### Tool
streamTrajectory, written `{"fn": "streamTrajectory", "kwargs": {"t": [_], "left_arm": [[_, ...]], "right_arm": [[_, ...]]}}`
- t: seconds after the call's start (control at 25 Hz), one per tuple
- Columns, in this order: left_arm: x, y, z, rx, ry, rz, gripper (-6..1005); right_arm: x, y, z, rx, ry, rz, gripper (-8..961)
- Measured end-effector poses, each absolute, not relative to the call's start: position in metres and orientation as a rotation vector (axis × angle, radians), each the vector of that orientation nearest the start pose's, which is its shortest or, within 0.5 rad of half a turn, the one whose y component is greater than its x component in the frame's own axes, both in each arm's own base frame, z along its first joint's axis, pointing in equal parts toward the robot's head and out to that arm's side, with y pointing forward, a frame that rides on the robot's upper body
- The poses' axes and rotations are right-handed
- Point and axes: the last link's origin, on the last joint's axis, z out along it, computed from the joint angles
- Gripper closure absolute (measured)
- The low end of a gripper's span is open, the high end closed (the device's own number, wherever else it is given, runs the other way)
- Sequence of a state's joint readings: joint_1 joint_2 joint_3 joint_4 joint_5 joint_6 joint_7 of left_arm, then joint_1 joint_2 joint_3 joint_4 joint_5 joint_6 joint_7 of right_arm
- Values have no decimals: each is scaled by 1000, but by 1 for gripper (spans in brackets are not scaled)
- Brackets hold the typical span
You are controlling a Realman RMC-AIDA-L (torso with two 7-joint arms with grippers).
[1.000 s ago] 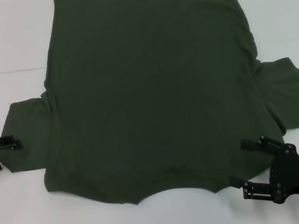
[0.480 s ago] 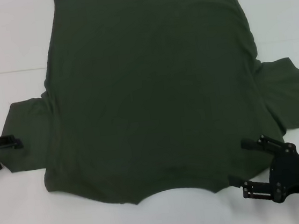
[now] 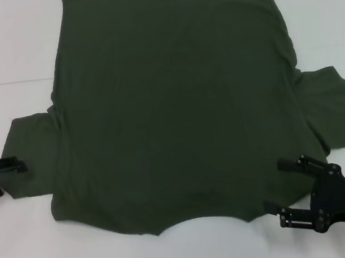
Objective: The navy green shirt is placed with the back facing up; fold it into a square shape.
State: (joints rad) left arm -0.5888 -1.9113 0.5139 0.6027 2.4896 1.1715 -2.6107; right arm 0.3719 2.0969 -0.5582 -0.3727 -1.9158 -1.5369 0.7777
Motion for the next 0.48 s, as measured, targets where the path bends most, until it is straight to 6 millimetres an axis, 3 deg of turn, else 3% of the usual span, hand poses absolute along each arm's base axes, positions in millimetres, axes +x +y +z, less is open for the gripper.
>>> {"fn": "streamTrajectory", "kwargs": {"t": [0.48], "left_arm": [[-367,368,74,-1642,-1976,-346,126]], "right_arm": [[312,266,-35,-2532,374,785,10]]}}
